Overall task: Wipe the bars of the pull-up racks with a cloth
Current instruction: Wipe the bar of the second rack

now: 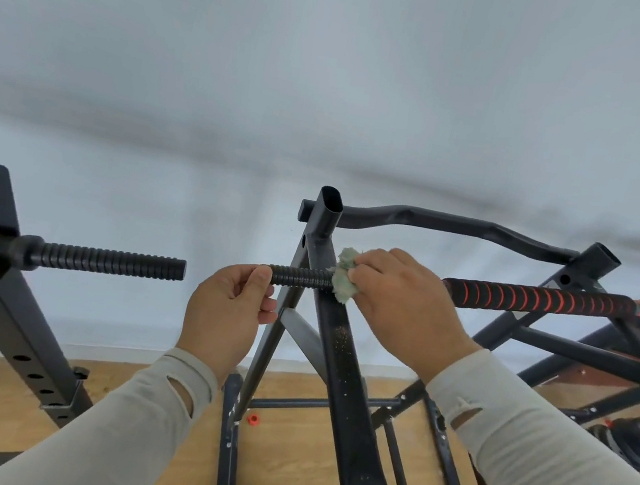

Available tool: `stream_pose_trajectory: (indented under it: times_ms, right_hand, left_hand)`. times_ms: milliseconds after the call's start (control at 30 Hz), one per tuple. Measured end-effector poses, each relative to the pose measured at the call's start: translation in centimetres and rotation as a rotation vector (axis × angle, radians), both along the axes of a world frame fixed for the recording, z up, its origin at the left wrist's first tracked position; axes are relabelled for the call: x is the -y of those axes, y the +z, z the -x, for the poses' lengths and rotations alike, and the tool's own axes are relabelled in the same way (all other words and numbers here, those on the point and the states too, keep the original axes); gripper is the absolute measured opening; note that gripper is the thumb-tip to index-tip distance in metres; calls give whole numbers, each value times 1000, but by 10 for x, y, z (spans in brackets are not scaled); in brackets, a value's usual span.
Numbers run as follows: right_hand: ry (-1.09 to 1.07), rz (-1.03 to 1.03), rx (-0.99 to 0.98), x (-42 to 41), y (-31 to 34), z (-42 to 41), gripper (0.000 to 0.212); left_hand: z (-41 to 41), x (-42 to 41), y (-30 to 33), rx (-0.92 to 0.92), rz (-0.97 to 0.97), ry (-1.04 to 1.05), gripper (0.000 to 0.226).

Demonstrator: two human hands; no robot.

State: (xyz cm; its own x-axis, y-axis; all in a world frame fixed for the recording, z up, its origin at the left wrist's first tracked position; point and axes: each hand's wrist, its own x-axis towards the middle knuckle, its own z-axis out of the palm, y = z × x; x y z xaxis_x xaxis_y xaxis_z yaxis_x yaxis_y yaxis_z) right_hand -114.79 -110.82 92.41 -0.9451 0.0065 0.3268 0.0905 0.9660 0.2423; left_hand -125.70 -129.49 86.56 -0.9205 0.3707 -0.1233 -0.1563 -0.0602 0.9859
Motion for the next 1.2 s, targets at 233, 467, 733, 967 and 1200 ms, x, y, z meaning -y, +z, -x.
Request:
stream_pose_trajectory:
  times_ms: [233,467,733,967,1200]
  right_hand:
    - [231,53,-52,52,-11,47,12]
    - [83,45,-6,8,1,8,16]
    - [-340,390,-54,-26,18,-17,22]
    - [-208,369,-7,54,6,29,30]
    - [59,353,74,66,4,26,24]
  left_hand:
    - [6,1,1,-12,14,6,19]
    - [8,4,1,-33,46,-5,16]
    - [1,6,0,-58,21,-8,16]
    - [-9,15,-3,-99,-28,-39,26]
    - [-11,18,-6,-121,-33,-50,21]
